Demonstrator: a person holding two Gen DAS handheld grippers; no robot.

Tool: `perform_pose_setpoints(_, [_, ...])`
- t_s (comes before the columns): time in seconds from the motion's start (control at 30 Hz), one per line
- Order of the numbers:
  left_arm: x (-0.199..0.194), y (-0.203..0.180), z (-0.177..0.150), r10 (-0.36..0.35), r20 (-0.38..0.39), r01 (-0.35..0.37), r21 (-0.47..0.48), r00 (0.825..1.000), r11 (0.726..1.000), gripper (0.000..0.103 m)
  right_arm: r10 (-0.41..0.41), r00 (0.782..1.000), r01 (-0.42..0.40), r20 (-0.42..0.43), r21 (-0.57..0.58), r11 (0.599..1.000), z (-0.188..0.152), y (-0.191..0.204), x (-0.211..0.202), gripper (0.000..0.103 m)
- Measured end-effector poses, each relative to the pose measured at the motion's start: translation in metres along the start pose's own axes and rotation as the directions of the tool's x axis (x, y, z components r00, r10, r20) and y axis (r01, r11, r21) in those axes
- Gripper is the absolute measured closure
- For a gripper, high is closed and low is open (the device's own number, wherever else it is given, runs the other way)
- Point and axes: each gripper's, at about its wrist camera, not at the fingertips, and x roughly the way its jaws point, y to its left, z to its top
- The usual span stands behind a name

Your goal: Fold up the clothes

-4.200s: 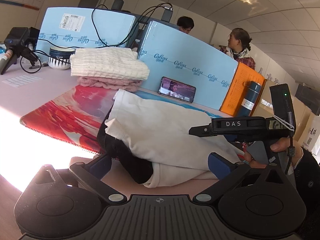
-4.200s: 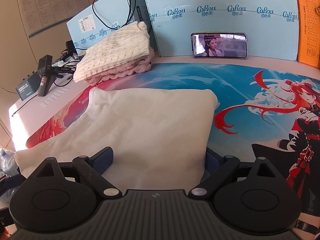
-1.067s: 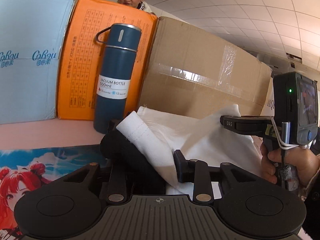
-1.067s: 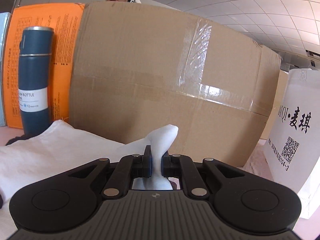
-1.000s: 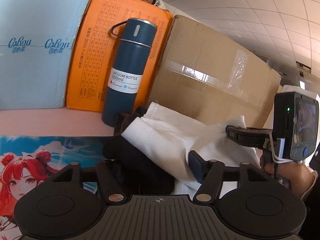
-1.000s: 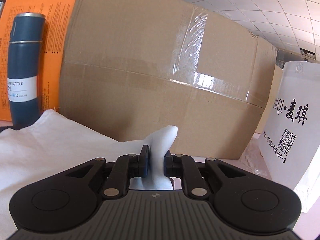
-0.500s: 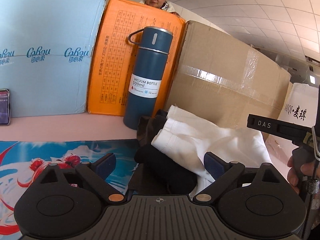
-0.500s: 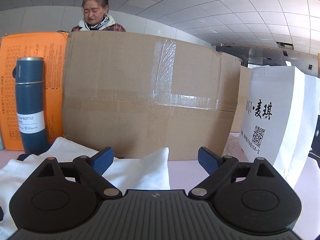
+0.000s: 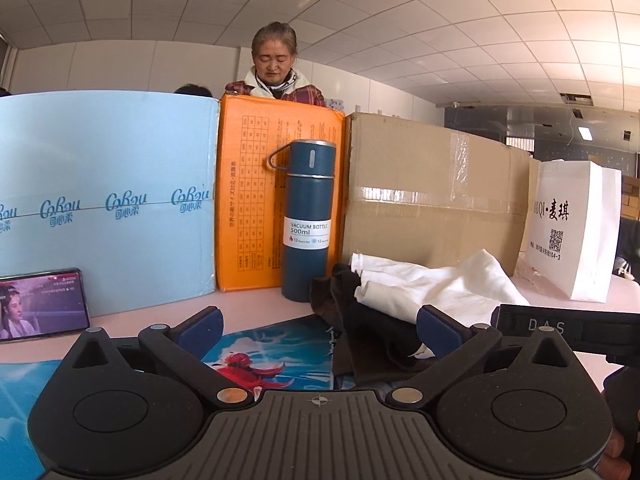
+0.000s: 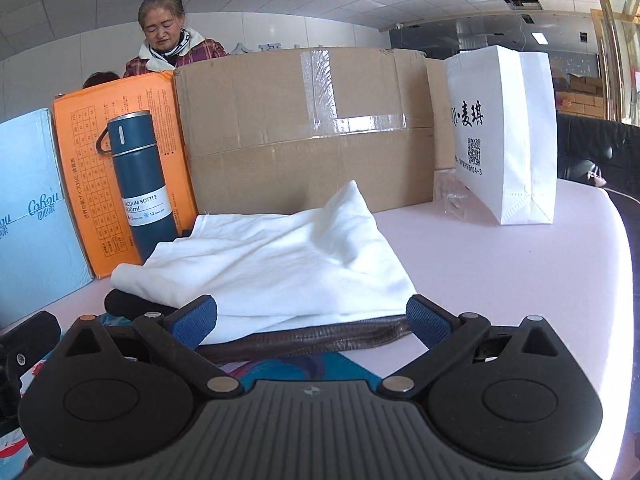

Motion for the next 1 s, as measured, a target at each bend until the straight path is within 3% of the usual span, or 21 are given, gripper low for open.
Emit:
perform_pose_setpoints(0.1, [-0.015, 0.009, -0.009, -0.038, 0.044, 0.037, 0.03, 0.998, 0.999, 0.0, -0.033, 0.999, 0.032, 0.042, 0.032, 0.999, -0.017, 0.013, -0.019, 0.001])
perform_pose_setpoints(0.17, [-0.024, 0.013, -0.015, -0.052, 0.092, 0.048, 0.047, 0.994, 0.998, 0.0, -0.072, 0.99, 0.07, 0.117, 0.023, 0.997, -0.026, 0.024, -0.03, 0.001])
perform_pose_setpoints(0.3, [-0.035, 0.019, -0.019, -0.053, 0.19, 0.048, 0.031, 0.98, 0.998, 0.0, -0.153, 0.958, 0.165, 0.241, -0.033, 0.986, -0.037, 0.043, -0.041, 0.0])
perform_pose_setpoints(0.37, [-0.037, 0.019, -0.019, -0.034, 0.223, 0.019, 0.071, 0.974, 0.997, 0.0, -0.186, 0.944, 0.203, 0.271, -0.033, 0.979, -0.038, 0.046, -0.044, 0.0])
perform_pose_setpoints(0.43, [-0.037, 0.018, -0.018, -0.022, 0.217, 0.0, 0.098, 0.976, 0.995, 0.0, -0.214, 0.927, 0.227, 0.308, -0.005, 0.974, -0.039, 0.045, -0.047, 0.0])
perform_pose_setpoints(0.57, [-0.035, 0.028, -0.017, -0.024, 0.192, 0.014, 0.054, 0.981, 0.998, 0.0, -0.247, 0.896, 0.261, 0.368, 0.011, 0.965, -0.04, 0.046, -0.051, 0.0])
perform_pose_setpoints(0.67, [-0.035, 0.03, -0.017, -0.02, 0.193, 0.013, 0.042, 0.981, 0.999, 0.0, -0.243, 0.896, 0.255, 0.371, 0.018, 0.967, -0.04, 0.044, -0.053, 0.0])
perform_pose_setpoints(0.83, [-0.036, 0.022, -0.018, -0.053, 0.189, 0.034, 0.1, 0.981, 0.994, 0.0, -0.252, 0.895, 0.247, 0.369, 0.061, 0.967, -0.041, 0.037, -0.056, 0.0])
perform_pose_setpoints(1.0, [-0.036, 0.024, -0.019, -0.065, 0.186, 0.048, 0.095, 0.98, 0.994, 0.0, -0.237, 0.9, 0.24, 0.365, 0.035, 0.97, -0.041, 0.041, -0.056, 0.0])
